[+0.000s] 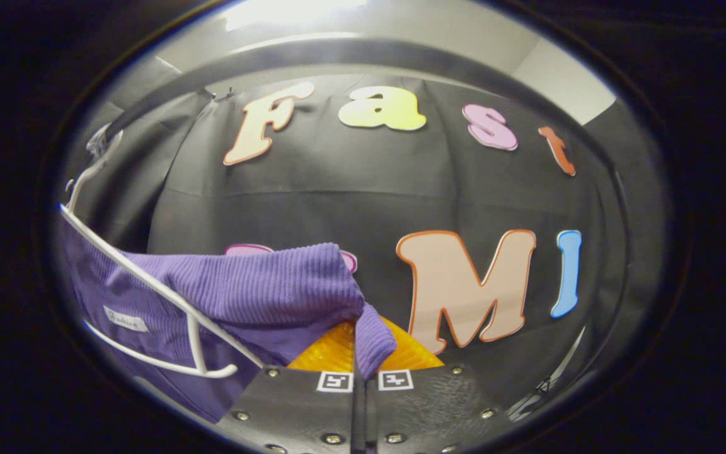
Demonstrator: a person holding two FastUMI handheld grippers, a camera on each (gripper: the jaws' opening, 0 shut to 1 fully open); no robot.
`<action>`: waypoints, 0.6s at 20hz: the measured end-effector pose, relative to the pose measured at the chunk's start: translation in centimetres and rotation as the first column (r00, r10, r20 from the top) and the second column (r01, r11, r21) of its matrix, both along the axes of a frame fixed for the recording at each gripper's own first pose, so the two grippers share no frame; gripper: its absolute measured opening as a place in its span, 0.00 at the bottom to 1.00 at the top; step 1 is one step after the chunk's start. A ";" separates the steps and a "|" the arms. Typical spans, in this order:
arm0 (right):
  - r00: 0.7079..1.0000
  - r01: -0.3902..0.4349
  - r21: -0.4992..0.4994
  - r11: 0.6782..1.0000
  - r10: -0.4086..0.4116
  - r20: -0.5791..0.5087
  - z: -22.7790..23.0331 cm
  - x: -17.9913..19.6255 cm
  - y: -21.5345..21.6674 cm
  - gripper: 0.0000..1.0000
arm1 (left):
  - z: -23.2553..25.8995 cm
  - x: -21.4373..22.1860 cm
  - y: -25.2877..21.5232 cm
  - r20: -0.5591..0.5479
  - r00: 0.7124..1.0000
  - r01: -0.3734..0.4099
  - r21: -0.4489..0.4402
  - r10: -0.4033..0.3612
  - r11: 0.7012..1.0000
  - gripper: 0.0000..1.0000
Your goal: Grasp the clothes on the hanger with both hands and then place them into the laundry hamper below.
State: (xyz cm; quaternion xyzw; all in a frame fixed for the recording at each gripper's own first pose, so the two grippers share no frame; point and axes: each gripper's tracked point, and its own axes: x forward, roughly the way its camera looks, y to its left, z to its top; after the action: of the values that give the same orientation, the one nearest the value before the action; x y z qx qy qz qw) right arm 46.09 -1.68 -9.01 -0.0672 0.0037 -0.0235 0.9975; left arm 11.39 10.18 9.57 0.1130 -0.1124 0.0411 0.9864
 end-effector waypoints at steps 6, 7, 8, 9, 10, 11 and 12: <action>0.993 -0.033 0.002 0.999 0.033 -0.110 -6.4 1.0 1.5 0.01 | -2.8 1.2 1.5 -0.020 1.000 -0.007 -0.095 0.005 0.995 0.00; 0.991 -0.033 -0.004 0.999 0.033 -0.130 -7.6 1.1 1.7 0.00 | -3.4 1.5 1.8 -0.031 1.000 -0.010 -0.107 0.006 0.994 0.00; 0.988 -0.036 0.000 0.999 0.035 -0.151 -8.9 0.9 1.9 0.00 | -4.5 1.6 2.1 -0.044 0.999 -0.020 -0.113 0.015 0.993 0.00; 0.985 -0.037 0.012 0.999 0.039 -0.168 -10.2 0.6 2.1 0.03 | -5.5 1.8 2.5 -0.052 0.998 -0.029 -0.113 0.023 0.993 0.00; 0.982 -0.038 0.029 0.999 0.042 -0.183 -11.5 0.2 2.3 0.03 | -6.7 1.9 3.1 -0.064 0.997 -0.045 -0.119 0.037 0.992 0.00; 0.979 -0.042 0.048 0.998 0.050 -0.200 -12.7 -0.5 2.6 0.00 | -7.8 1.8 3.8 -0.060 0.996 -0.071 -0.124 0.064 0.990 0.00; 0.974 -0.044 0.058 0.997 0.056 -0.218 -13.9 -1.1 2.8 0.01 | -8.8 1.9 4.5 -0.052 0.994 -0.098 -0.111 0.093 0.989 0.00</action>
State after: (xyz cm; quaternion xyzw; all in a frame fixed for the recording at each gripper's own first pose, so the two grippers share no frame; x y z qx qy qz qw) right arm 44.95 1.17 -22.90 -0.0432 0.1128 0.0093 0.9926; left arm 13.28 14.67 0.74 0.0628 -0.0814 0.0920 0.9904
